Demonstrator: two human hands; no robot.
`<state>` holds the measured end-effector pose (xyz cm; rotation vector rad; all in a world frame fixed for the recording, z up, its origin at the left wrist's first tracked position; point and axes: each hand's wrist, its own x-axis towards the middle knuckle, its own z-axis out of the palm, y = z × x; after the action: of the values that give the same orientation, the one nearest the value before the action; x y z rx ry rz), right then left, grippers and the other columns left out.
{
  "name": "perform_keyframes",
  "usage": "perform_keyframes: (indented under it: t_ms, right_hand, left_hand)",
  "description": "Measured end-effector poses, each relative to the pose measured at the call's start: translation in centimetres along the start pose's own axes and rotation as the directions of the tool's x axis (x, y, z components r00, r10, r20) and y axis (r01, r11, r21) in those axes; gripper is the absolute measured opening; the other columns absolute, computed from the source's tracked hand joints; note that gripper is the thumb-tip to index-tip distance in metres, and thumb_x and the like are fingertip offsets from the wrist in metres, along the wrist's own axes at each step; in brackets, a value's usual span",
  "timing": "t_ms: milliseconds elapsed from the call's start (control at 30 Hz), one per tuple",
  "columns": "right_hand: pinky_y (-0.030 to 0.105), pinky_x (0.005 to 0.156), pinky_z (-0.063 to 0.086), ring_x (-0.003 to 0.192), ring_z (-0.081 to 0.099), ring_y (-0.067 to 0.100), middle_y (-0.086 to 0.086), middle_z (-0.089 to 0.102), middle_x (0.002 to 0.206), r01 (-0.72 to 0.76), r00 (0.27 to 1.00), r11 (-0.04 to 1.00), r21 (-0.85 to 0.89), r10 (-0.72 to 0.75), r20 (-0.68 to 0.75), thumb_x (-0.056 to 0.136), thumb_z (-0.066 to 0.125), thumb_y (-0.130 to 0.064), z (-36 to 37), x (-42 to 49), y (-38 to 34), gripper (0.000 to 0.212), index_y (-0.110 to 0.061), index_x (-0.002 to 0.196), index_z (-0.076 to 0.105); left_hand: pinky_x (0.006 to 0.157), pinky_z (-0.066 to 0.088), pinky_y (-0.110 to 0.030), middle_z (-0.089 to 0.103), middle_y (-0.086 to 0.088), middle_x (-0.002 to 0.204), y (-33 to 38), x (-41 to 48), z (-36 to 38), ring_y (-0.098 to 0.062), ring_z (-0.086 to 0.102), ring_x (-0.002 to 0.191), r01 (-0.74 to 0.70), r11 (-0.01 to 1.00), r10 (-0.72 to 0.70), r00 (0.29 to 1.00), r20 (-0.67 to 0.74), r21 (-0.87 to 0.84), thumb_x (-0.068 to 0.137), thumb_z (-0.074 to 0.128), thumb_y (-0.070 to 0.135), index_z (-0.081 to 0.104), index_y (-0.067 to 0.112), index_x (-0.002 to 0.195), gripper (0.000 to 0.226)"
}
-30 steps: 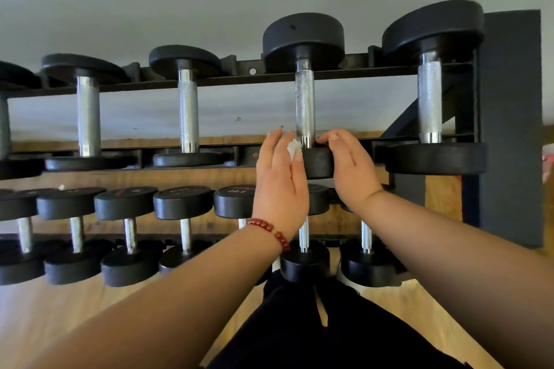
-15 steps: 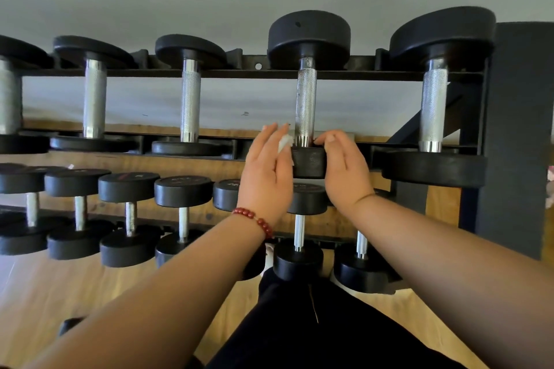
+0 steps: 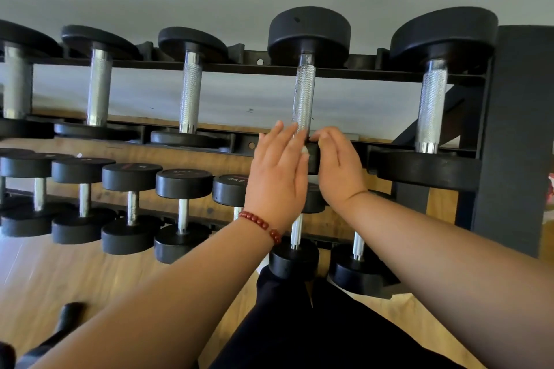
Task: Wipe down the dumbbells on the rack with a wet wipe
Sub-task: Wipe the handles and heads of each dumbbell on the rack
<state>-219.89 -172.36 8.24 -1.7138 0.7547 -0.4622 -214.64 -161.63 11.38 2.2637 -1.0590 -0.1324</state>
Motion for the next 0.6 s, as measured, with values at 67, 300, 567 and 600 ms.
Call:
perform_keyframes:
  t_ms: [67,300,567,600]
  right_hand:
    - [0.008,0.068,0.038,0.083,0.054,0.01,0.005,0.058,0.089,0.019,1.0,1.0,-0.002,-0.019,0.0,0.096,0.028,-0.033,-0.1,0.0,0.0,0.03,-0.018,0.089,0.054]
    - [0.021,0.072,0.042,0.085,0.054,0.018,0.007,0.057,0.09,0.016,1.0,0.999,0.028,-0.017,0.027,0.096,0.028,-0.035,-0.2,0.0,0.3,0.034,-0.014,0.092,0.054]
    - [0.014,0.069,0.042,0.081,0.053,0.013,0.006,0.057,0.088,0.044,0.997,0.998,0.046,-0.047,0.057,0.097,0.028,-0.035,-0.5,0.0,0.4,0.033,-0.015,0.091,0.054]
    - [0.017,0.07,0.043,0.082,0.054,0.013,0.006,0.058,0.089,0.039,0.997,0.997,0.063,-0.043,0.068,0.098,0.029,-0.034,-0.6,0.0,0.5,0.033,-0.015,0.093,0.055]
  left_hand:
    - [0.119,0.018,-0.041,0.05,-0.009,0.143,-0.5,-0.4,0.1,-0.022,0.032,0.141,-0.07,0.996,0.068,0.997,0.025,0.06,0.101,0.033,0.028,0.049,0.006,0.139,0.046]
    - [0.121,0.02,-0.043,0.039,-0.008,0.152,0.7,0.6,-0.1,-0.019,0.024,0.145,0.122,0.991,-0.124,0.992,-0.027,-0.054,0.104,0.035,0.025,0.043,0.009,0.144,0.044]
    - [0.122,0.013,-0.04,0.035,-0.008,0.154,1.3,1.5,-0.1,-0.021,0.019,0.147,0.156,0.988,-0.157,0.987,-0.04,-0.018,0.104,0.034,0.026,0.041,0.009,0.145,0.045]
    - [0.121,0.01,-0.04,0.037,-0.009,0.153,1.8,1.1,0.2,-0.023,0.021,0.147,0.111,0.993,-0.11,0.993,-0.032,0.027,0.103,0.032,0.027,0.041,0.008,0.145,0.047]
